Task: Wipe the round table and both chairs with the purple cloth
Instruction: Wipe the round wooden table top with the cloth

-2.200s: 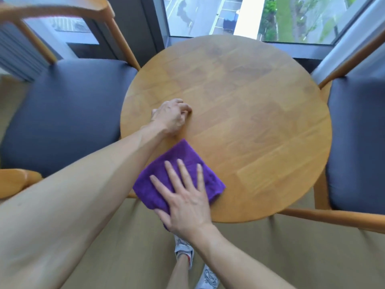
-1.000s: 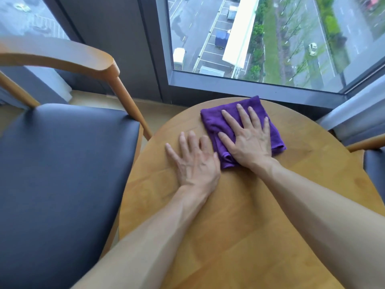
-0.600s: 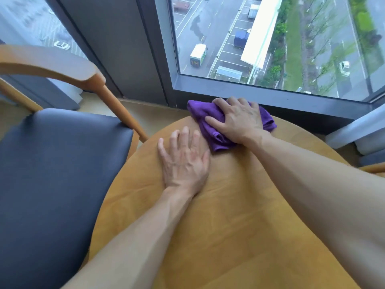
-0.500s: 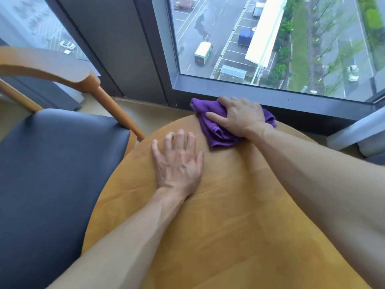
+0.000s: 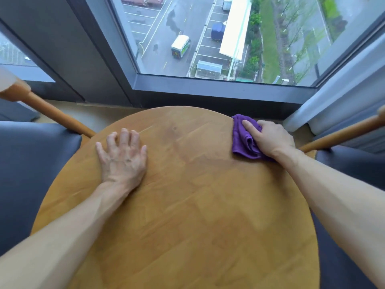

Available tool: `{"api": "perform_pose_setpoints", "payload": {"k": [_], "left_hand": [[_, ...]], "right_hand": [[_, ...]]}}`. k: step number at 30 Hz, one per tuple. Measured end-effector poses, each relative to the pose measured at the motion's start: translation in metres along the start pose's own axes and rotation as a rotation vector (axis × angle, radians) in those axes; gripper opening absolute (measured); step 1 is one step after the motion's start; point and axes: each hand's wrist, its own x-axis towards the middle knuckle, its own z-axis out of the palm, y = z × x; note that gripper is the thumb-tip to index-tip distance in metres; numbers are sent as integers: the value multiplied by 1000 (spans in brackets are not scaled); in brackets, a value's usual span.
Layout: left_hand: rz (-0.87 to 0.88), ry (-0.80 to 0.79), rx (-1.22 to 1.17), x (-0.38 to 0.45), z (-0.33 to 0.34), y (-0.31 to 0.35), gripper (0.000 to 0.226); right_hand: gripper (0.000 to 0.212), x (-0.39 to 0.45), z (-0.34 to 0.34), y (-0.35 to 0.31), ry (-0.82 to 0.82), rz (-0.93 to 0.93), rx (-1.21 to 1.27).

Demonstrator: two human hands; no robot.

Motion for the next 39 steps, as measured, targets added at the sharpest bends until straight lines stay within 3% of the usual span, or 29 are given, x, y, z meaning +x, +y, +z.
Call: {"api": "perform_pose_setpoints", "payload": {"k": [4,8,12,16,20,26,30,39], "left_hand": [[-38,-3,-40,-1,-3,9,56],[-215,-44,-135,8,-8,43,71],[-279,-24,-161,11,-1,60,79],[-276,-5,-148,11,3,60,79],[-281,-17,-142,11,1,62,81],[-259,-45,-154,11,-8,66,68],[-61,-40,-177,10,-18,92,54],[286,-166,-192,-63,-28,165,61]], "right_hand": [[76,-15,5,23,-11,59,62],[75,-7,4,0,17,74,-28],[72,17,5,-46,91,-42,-88],[72,37,14,-100,151,-270,-193],[70,41,16,-107,146,-351,-182],[68,27,9,-73,94,-232,-102],[63,-3,3,-20,71,-59,-21],[63,-128,19,75,115,321,224]]}}
